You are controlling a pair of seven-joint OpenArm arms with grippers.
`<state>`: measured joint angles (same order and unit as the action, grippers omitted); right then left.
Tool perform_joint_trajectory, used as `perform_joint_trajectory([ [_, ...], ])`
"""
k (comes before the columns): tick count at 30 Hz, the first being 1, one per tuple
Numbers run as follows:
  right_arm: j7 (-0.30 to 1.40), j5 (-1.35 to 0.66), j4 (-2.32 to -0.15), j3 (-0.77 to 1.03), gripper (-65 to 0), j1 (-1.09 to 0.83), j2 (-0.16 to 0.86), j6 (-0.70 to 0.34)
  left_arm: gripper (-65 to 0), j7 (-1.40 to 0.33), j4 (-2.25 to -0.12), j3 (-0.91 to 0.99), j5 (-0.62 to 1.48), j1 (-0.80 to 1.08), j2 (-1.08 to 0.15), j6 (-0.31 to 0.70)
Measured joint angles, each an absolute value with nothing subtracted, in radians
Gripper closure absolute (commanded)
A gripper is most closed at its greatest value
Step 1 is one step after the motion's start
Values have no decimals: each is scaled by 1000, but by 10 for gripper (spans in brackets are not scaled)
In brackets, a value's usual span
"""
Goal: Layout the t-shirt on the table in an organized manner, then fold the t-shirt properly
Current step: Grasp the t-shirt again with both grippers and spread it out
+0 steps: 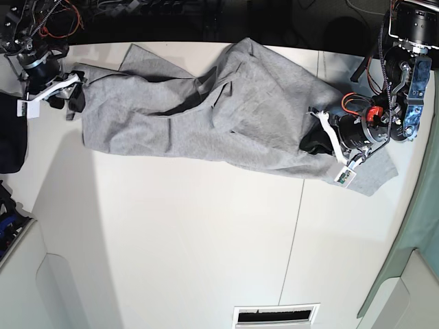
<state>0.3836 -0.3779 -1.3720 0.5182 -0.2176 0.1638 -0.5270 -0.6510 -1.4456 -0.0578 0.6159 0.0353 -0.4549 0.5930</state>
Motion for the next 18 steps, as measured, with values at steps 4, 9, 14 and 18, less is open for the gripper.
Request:
perform_joint_trajectory([
  [4, 373, -437, -1286, 473, -333, -175, 178, -542, 0, -651, -1446, -57, 612, 36, -455, 607],
  [9, 376, -466, -1274, 436, -116, -169, 169, -543, 0, -651, -1446, -58, 615, 35, -455, 607],
  [14, 418, -447, -1322, 480, -12, -180, 168, -545, 0, -651, -1462, -51, 618, 36, -461, 609],
  [18, 475, -485, -1395, 586, 0, -188, 166, -542, 0, -658, -1515, -17, 671, 44, -491, 617],
])
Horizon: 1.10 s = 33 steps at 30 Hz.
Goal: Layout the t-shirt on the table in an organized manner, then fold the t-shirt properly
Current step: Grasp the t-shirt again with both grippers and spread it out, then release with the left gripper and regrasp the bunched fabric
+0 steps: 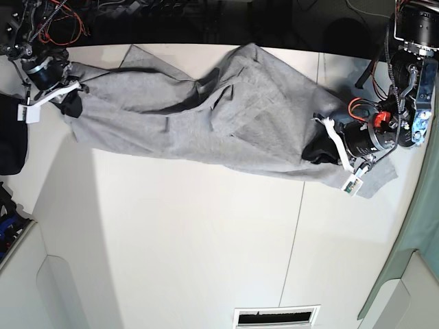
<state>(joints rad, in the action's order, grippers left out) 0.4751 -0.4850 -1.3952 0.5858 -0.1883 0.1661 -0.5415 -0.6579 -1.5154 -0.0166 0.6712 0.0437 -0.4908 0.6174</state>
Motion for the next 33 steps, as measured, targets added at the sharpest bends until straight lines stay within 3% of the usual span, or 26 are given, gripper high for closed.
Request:
perform_joint_trajectory([
  [10, 724, -744, -1436, 773, 0, -186, 166, -559, 0, -735, -1709, 123, 806, 133, -501, 693],
  [13, 739, -836, -1436, 825, 0, -197, 170, -562, 0, -760, -1779, 172, 859, 176, -501, 697],
  [19, 741, -838, -1438, 824, 0, -201, 169, -572, 0, -763, -1798, 200, 865, 202, -501, 701],
  [22, 679, -827, -1438, 792, -131, -196, 169, -572, 0, -748, -1797, 202, 852, 202, -496, 701],
  [25, 557, -723, -1438, 735, -142, -196, 172, -566, 0, -660, -1766, 201, 770, 199, -475, 697],
  [29, 542, -622, -1437, 643, -167, -151, 177, -559, -1, -591, -1647, 181, 691, 180, -461, 694],
  [33, 538, -620, -1437, 600, -347, -108, 170, -566, -168, -599, -1588, 181, 693, 165, -463, 692],
])
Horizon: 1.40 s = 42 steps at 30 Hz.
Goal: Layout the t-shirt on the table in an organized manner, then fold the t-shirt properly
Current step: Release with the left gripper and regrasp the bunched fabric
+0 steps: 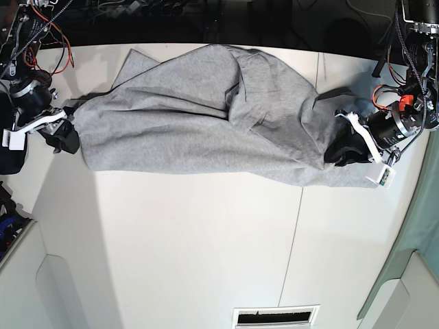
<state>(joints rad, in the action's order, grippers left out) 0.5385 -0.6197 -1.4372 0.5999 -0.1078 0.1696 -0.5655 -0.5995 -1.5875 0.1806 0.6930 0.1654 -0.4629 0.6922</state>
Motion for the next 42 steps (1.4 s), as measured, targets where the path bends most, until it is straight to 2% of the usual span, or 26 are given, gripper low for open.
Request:
perform_joint_trajectory([
  [2, 542, -619, -1437, 606, -377, -114, 171, -565, -210, -626, -1588, 181, 714, 165, -469, 692],
  [9, 646, -663, -1437, 701, -377, -184, 174, -562, -210, -719, -1588, 183, 775, 166, -482, 693],
  [17, 615, -665, -1437, 713, -377, -300, 174, -562, -211, -719, -1588, 183, 857, 166, -471, 692],
  [25, 567, -669, -1437, 704, -377, -290, 169, -561, -211, -718, -1588, 183, 904, 165, -465, 692],
  [27, 568, -669, -1437, 695, -377, -291, 168, -562, -215, -698, -1588, 183, 902, 162, -465, 692],
  [32, 568, -669, -1437, 687, -377, -290, 166, -562, -285, -683, -1588, 183, 863, 157, -439, 692],
  [36, 569, -669, -1437, 687, -377, -291, 166, -561, -284, -684, -1588, 183, 837, 158, -397, 692],
  [42, 568, -669, -1437, 687, -377, -291, 166, -562, -284, -683, -1588, 183, 812, 158, -396, 692],
])
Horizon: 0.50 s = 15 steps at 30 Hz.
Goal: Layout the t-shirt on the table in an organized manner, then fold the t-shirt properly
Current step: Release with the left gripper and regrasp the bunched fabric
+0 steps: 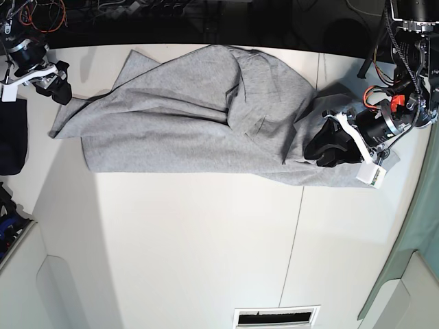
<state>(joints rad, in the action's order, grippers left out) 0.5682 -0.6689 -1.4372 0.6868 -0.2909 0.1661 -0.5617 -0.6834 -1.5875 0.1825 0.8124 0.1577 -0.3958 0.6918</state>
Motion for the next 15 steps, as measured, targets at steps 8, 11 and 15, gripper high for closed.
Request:
perform_joint_trajectory([
  [8, 568, -669, -1437, 687, -377, -291, 166, -561, -284, -683, -1588, 176, 839, 163, -396, 692],
  [11, 568, -669, -1437, 687, -377, -290, 166, -562, -284, -682, -1588, 145, 808, 163, -396, 692],
  [15, 568, -669, -1437, 687, -377, -290, 166, -562, -284, -622, -1588, 106, 714, 163, -396, 692],
])
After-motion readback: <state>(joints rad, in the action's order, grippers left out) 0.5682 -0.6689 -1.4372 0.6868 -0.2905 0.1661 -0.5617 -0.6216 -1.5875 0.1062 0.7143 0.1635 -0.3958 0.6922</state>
